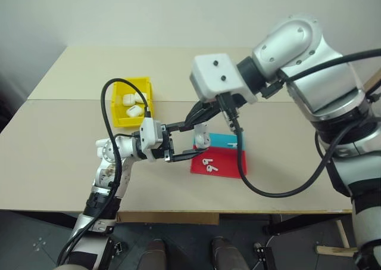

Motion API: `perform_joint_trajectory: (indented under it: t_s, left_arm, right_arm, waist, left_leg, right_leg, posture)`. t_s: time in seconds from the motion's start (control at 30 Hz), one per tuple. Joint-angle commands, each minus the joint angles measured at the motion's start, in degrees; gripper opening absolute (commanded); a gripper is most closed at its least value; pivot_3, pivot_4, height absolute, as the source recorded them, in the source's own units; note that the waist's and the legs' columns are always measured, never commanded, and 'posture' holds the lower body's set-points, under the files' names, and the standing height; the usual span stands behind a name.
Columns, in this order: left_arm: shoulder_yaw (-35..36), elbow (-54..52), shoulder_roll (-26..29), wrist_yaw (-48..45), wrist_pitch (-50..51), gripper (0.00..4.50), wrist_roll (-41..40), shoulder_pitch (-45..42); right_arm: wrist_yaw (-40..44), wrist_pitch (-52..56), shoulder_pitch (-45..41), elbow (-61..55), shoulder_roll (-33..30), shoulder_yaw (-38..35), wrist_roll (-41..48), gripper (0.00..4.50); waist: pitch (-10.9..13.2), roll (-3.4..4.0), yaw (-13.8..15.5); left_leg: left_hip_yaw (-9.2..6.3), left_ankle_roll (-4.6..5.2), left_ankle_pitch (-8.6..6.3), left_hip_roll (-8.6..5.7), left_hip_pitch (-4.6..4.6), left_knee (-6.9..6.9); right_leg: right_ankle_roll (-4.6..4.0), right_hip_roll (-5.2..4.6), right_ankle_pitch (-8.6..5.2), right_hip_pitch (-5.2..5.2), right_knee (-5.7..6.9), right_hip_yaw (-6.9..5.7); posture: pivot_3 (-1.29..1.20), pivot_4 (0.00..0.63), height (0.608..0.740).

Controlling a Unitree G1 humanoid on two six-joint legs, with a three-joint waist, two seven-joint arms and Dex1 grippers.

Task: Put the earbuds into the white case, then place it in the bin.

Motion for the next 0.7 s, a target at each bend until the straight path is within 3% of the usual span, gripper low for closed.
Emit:
perform_joint_trajectory:
  t_s: [0.03,0.4,0.6,0.7]
  left_arm:
    - [0.26,-0.91,-0.58,-0.15,-1.13,2.77,-1.54,-1.07]
    - [1.71,-0.11,-1.22,-1.28,-1.90,2.77,-3.78,-0.60]
    - [2.17,-0.58,-1.76,0.58,-1.29,2.77,-3.63,0.61]
    - [4.70,-5.09,-3.23,9.50,1.27,2.77,-3.18,2.03]
  right_arm:
    - [1.02,-2.75,0.41,-0.88,-0.39,-0.81,-2.45,0.04]
    - [3.78,-8.90,2.19,1.39,-3.91,-4.18,-4.42,0.04]
    - [1.15,-0.86,-0.23,2.49,-1.73,-12.26,3.04,0.04]
    - [-4.53,-0.06,2.56,2.54,-2.70,-17.96,3.31,0.04]
  waist:
    - [0.00,0.00,0.01]
    - [0.00,0.00,0.01]
    - [0.00,0.00,-0.05]
    - [0.00,0.00,0.04]
  left_leg:
    - [0.00,0.00,0.00,0.00,-0.01,0.00]
    - [-0.01,0.00,0.00,0.00,0.02,0.02]
    - [-0.02,0.00,0.00,0.00,0.04,0.02]
    - [-0.02,0.00,0.00,0.00,0.03,0.02]
  right_leg:
    - [0.00,0.00,0.00,0.00,0.00,0.00]
    - [0.00,0.00,0.00,0.03,0.00,-0.01]
    - [0.00,0.00,0.00,0.03,0.03,0.00]
    - [-0.01,-0.02,0.00,0.04,0.01,0.00]
  posture:
    - [0.00,0.150,0.740]
    - [0.00,0.150,0.740]
    - [0.00,0.150,0.740]
    - [0.00,0.150,0.740]
